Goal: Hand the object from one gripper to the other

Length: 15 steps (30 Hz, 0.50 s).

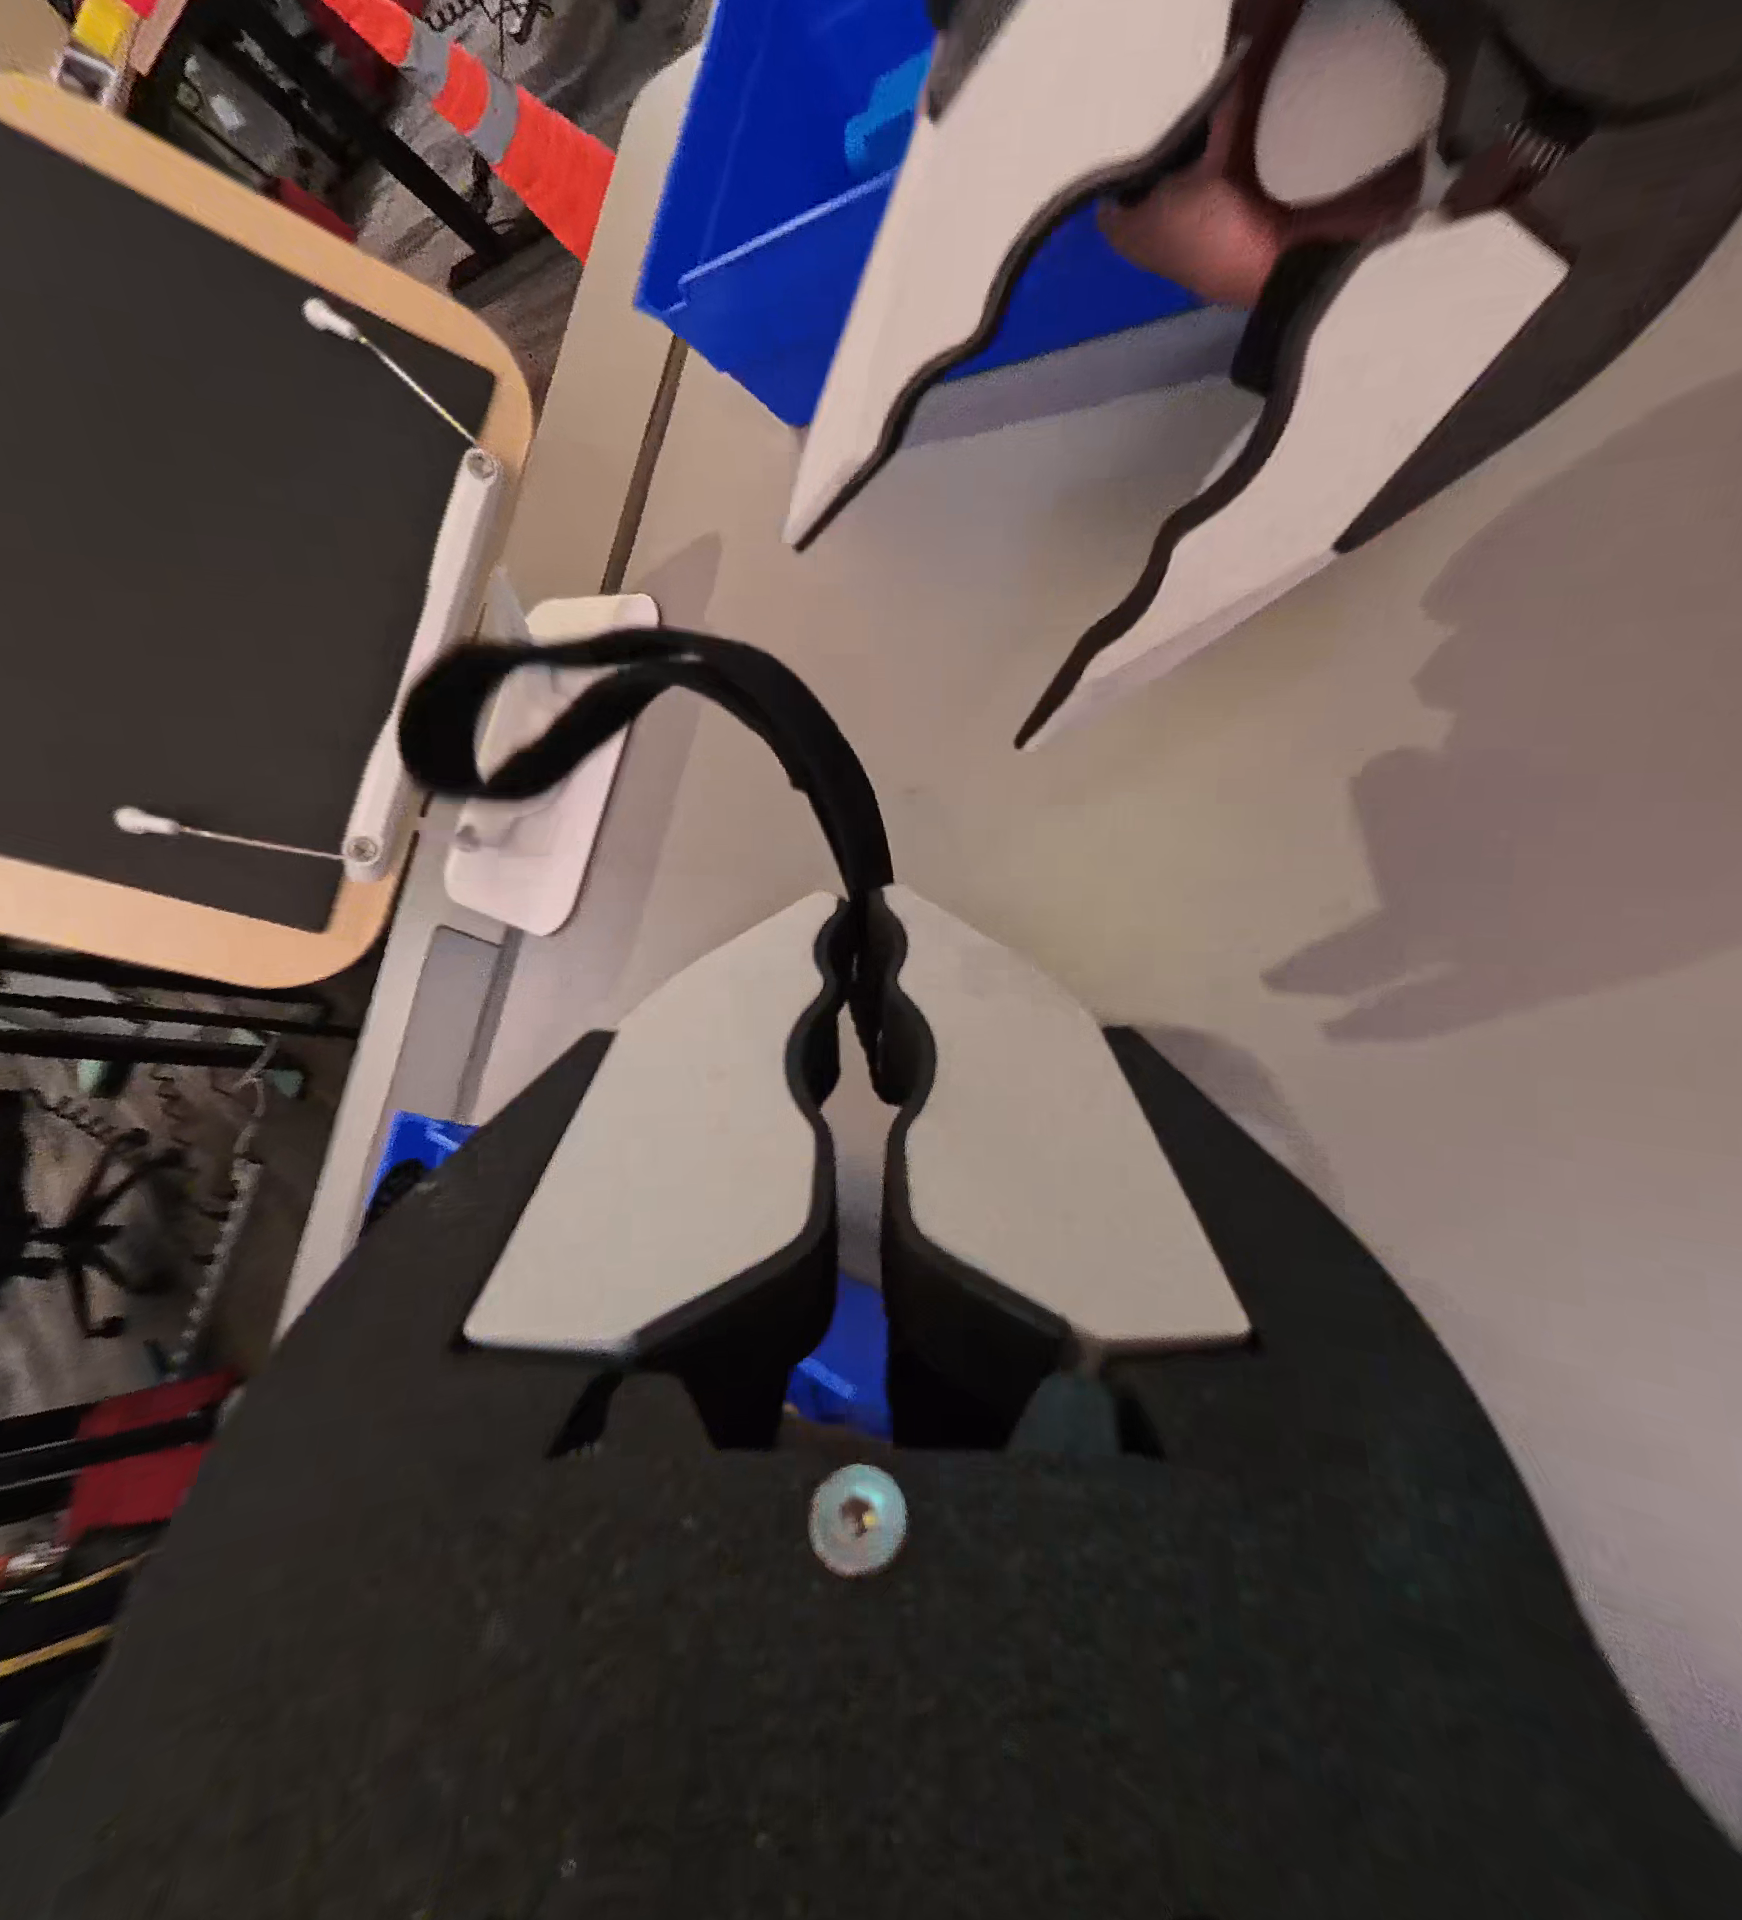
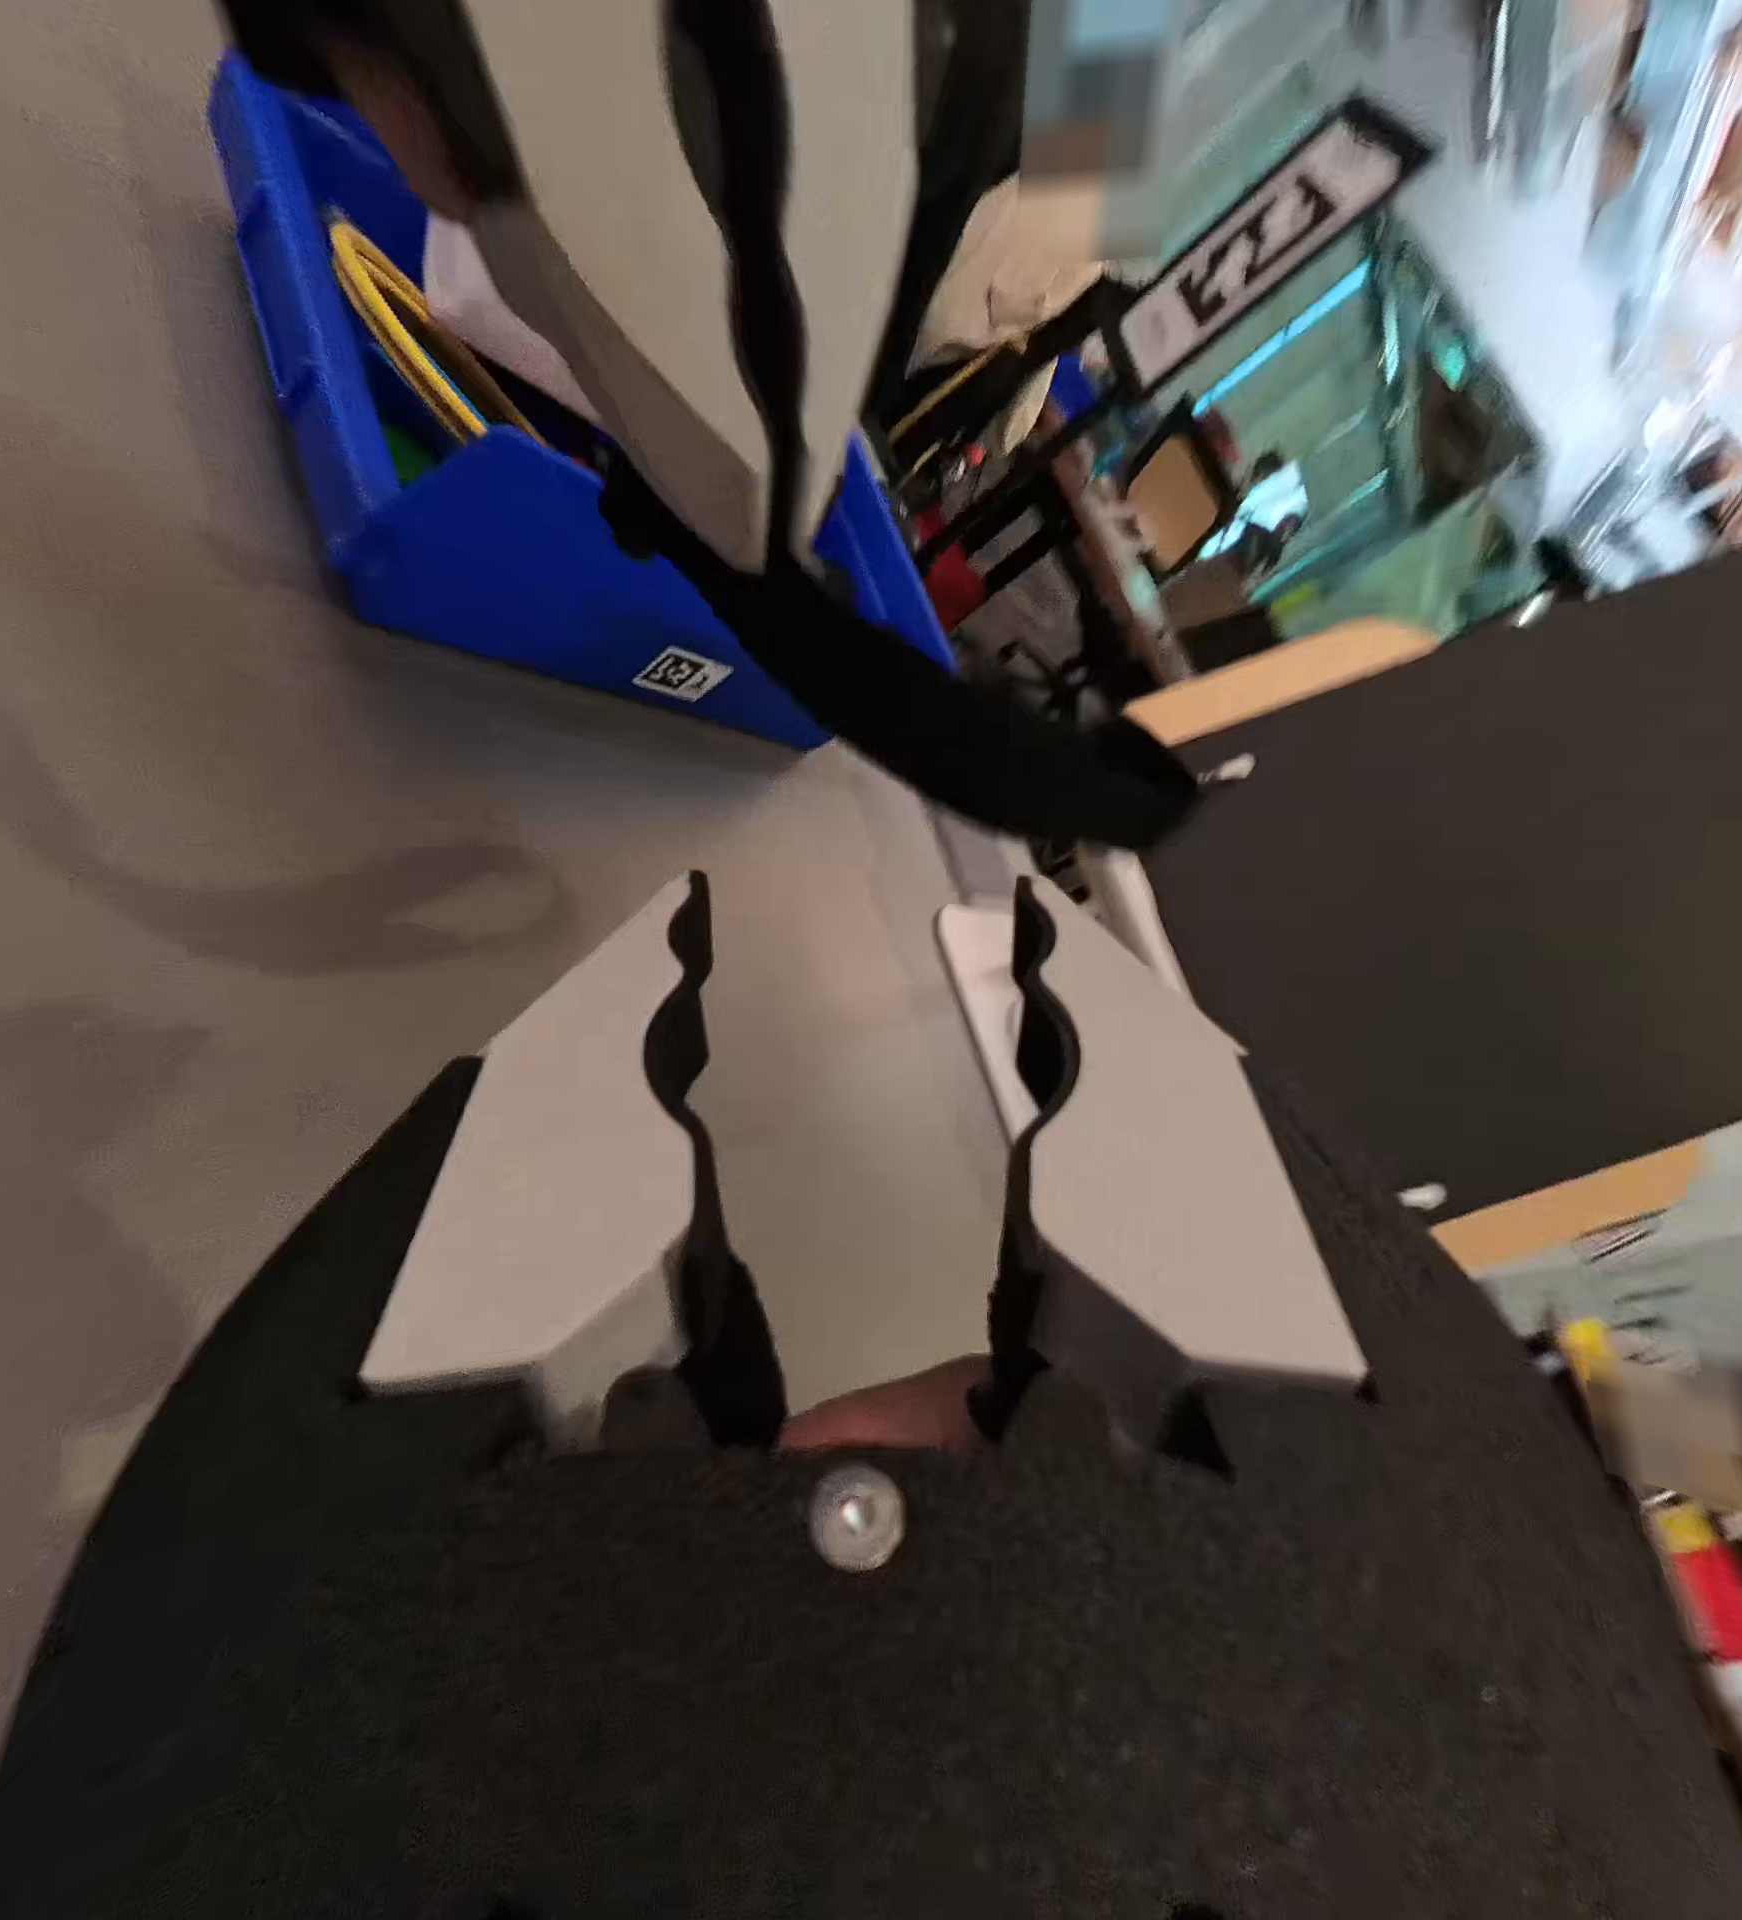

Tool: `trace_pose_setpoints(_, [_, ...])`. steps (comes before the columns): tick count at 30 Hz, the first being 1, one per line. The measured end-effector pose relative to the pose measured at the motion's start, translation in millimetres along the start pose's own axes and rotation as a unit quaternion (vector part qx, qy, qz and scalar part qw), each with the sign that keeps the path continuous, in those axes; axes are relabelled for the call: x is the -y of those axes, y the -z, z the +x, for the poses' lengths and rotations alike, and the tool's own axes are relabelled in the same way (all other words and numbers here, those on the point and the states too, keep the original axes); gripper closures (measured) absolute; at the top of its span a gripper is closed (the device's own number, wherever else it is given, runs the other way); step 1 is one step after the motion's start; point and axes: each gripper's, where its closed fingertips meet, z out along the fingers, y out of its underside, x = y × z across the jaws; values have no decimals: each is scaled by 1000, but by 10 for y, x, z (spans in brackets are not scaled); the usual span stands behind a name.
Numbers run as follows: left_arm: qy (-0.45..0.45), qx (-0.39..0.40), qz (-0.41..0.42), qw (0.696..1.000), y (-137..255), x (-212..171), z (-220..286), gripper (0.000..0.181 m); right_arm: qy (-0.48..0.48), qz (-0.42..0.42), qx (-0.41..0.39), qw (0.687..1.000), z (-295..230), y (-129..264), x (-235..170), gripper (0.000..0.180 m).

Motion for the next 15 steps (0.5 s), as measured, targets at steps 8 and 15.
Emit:
trace_pose_setpoints(8, [-134, 6, -42, 990, -144, -60, 230, 180, 131, -22, 6, 991, -191, 28, 130, 128])
trace_pose_setpoints(15, [-148, 11, -50, 988, -196, -61, 260, 179, 146, -20, 6, 989, -233, 9, 36, 174])
